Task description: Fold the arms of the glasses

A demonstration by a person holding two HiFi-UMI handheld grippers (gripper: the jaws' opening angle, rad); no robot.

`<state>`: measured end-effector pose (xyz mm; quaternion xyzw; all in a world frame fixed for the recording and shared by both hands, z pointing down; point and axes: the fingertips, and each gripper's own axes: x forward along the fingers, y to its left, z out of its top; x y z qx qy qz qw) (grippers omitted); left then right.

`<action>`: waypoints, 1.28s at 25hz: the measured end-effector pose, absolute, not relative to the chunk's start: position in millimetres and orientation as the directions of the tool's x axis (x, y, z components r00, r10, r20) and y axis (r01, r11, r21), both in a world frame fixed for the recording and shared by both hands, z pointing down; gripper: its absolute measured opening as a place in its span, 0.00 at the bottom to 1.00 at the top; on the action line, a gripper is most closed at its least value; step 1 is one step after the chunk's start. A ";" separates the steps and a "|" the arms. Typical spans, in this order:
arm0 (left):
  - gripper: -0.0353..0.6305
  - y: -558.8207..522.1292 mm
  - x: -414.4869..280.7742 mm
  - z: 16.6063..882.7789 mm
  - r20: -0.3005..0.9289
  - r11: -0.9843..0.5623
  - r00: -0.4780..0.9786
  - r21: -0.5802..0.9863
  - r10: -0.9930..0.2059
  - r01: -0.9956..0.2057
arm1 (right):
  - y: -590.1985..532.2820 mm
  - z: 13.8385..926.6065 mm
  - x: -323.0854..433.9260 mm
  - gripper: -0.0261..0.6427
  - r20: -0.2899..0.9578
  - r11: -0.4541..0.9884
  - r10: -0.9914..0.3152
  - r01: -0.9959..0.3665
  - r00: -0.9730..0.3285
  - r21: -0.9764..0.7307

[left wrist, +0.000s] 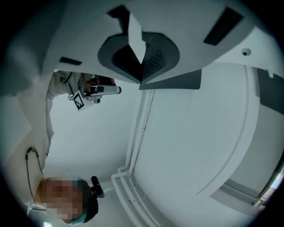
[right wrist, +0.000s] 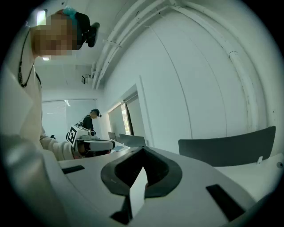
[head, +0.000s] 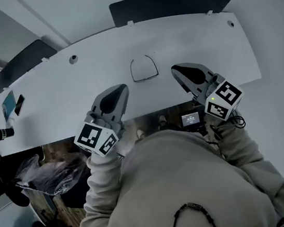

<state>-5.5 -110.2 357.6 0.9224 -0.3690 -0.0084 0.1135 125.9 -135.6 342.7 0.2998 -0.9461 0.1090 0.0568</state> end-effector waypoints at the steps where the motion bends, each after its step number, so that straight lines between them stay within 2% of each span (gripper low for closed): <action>1: 0.06 -109.9 -4.3 359.3 0.075 -0.702 0.727 0.211 -0.682 -0.680 | -136.0 343.6 125.6 0.07 0.172 0.796 -0.555 -0.579 -0.814 -0.175; 32: 0.06 -110.8 -11.0 350.7 0.046 -0.700 0.725 0.226 -0.687 -0.678 | -138.0 347.4 122.3 0.07 0.162 0.796 -0.550 -0.573 -0.819 -0.196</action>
